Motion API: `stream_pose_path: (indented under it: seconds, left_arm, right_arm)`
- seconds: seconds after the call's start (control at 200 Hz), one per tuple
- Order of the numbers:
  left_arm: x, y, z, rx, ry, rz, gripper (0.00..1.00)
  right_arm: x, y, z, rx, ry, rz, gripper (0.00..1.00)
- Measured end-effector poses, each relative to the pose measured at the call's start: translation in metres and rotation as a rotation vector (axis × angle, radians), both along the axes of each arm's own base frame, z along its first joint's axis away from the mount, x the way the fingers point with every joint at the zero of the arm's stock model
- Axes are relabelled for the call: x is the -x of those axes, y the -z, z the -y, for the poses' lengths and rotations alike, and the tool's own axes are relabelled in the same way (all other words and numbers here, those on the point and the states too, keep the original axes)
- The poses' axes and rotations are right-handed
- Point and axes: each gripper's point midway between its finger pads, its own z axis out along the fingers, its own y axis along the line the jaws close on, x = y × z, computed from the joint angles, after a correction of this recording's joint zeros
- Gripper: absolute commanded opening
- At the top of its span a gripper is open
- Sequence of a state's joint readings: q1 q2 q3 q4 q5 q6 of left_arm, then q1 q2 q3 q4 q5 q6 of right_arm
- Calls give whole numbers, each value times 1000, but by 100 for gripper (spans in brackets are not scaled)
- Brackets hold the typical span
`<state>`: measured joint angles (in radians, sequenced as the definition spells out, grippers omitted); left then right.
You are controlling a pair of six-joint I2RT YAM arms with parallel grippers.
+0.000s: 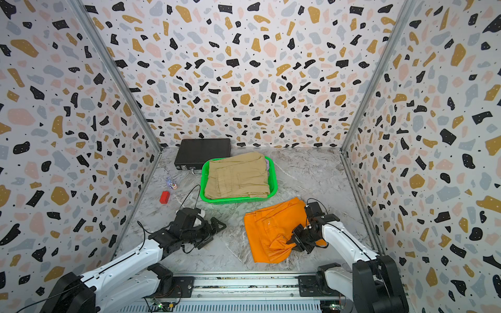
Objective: Put the folded long pants in the basket
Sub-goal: Move the long pant to the center of the board.
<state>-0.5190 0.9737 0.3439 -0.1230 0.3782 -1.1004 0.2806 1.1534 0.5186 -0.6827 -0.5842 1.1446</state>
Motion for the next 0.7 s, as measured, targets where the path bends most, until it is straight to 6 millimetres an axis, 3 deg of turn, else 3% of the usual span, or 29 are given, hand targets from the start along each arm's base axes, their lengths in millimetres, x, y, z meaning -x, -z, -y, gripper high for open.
stream_pose_path:
  seconds: [0.135, 0.24, 0.365, 0.571, 0.701]
  left_arm:
    - [3, 14, 1, -5, -9, -34, 100]
    - [-1, 14, 7, 9, -7, -23, 100]
    - [-7, 13, 14, 21, 1, -12, 100]
    - [-12, 14, 22, 41, 5, -2, 97]
    - [-14, 14, 24, 57, -5, 3, 95]
  right_arm:
    - [-7, 2, -24, -36, -30, 1, 1]
    - [-15, 2, -45, -69, -63, 8, 9]
    - [-23, 1, -66, -96, -90, 18, 13]
    - [-29, 1, -87, -130, -87, 26, 40]
    - [-30, 2, -98, -152, -101, 35, 49]
